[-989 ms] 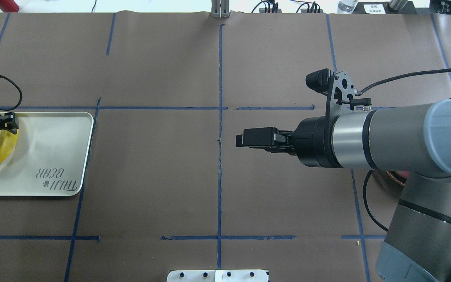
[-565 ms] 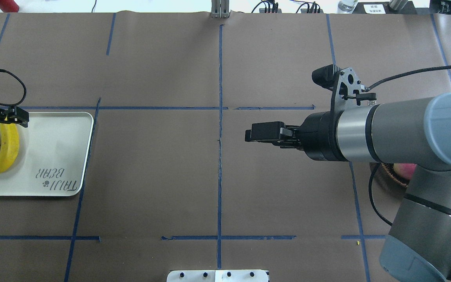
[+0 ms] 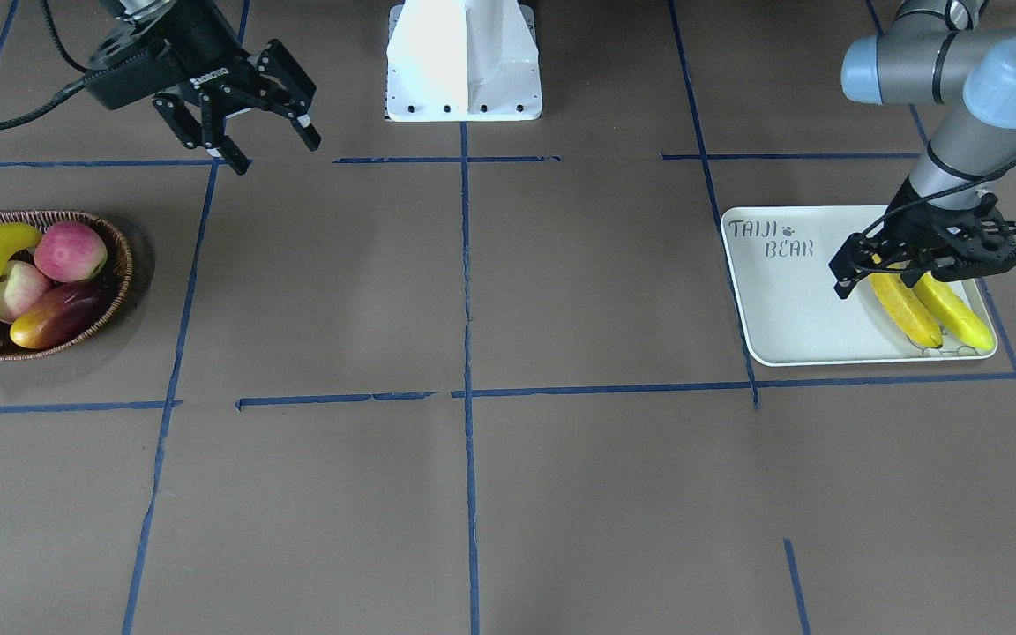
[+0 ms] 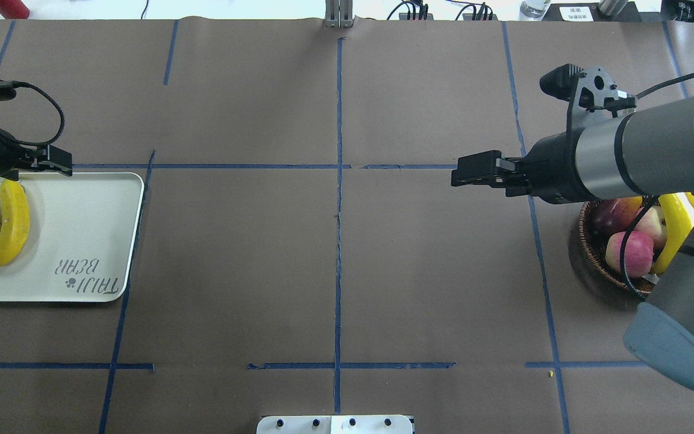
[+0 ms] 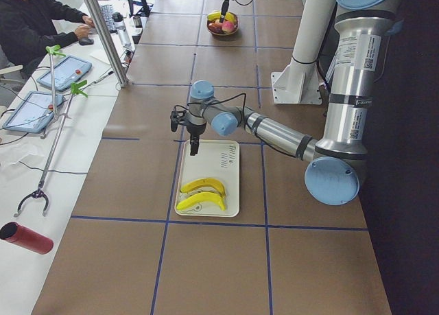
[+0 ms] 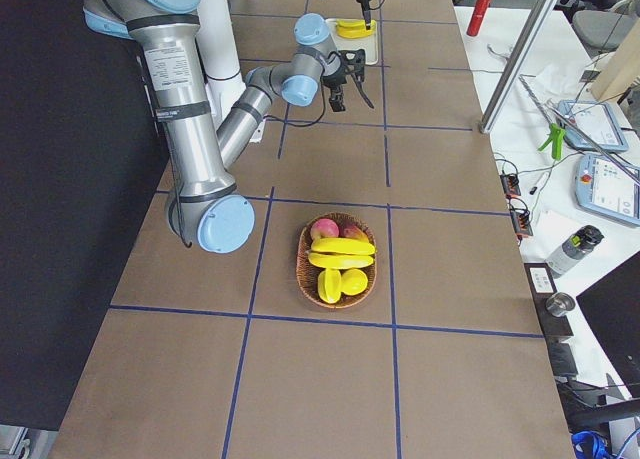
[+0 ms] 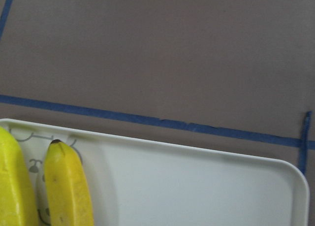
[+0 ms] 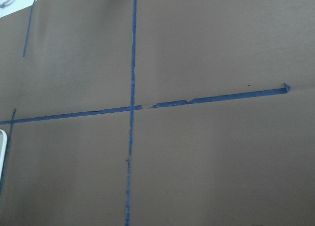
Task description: Transfer all bananas from basket to plate
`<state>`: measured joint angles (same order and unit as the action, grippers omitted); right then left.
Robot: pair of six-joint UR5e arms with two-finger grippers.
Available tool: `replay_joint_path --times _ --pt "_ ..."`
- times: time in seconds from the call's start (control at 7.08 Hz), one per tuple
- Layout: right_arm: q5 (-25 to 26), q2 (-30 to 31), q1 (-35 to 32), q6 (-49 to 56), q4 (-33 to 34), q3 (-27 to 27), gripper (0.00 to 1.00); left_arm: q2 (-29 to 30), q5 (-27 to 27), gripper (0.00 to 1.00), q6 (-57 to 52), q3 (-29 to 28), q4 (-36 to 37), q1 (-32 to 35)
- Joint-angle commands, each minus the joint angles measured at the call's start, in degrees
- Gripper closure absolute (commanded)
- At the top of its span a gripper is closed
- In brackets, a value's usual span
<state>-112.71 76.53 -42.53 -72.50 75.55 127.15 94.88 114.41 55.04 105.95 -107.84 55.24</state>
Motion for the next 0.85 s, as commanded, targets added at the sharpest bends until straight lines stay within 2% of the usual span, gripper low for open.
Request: replay_joint_path --times 0.0,0.28,0.42,0.57,0.71 --pt "-5.56 7.01 -5.95 8.03 -0.40 -0.06 0.00 1.18 0.02 0.00 -0.28 2.58 -0.09 0.04" --pt "-12.41 14.30 -11.22 10.61 -0.93 0.37 0.00 2.75 -0.24 0.00 -0.90 3.65 0.61 -0.30" --pt "-16.89 19.05 -16.21 18.72 -1.98 0.29 0.00 4.59 0.19 0.00 -0.29 4.26 1.66 -0.66" --pt "-19.54 24.05 -18.44 22.63 -2.07 -0.15 0.00 4.00 -0.32 0.00 -0.19 5.05 1.15 -0.92" --pt "-19.39 25.93 -18.55 22.93 -2.42 -0.76 0.00 3.73 0.19 0.00 0.16 5.23 1.05 -1.01"
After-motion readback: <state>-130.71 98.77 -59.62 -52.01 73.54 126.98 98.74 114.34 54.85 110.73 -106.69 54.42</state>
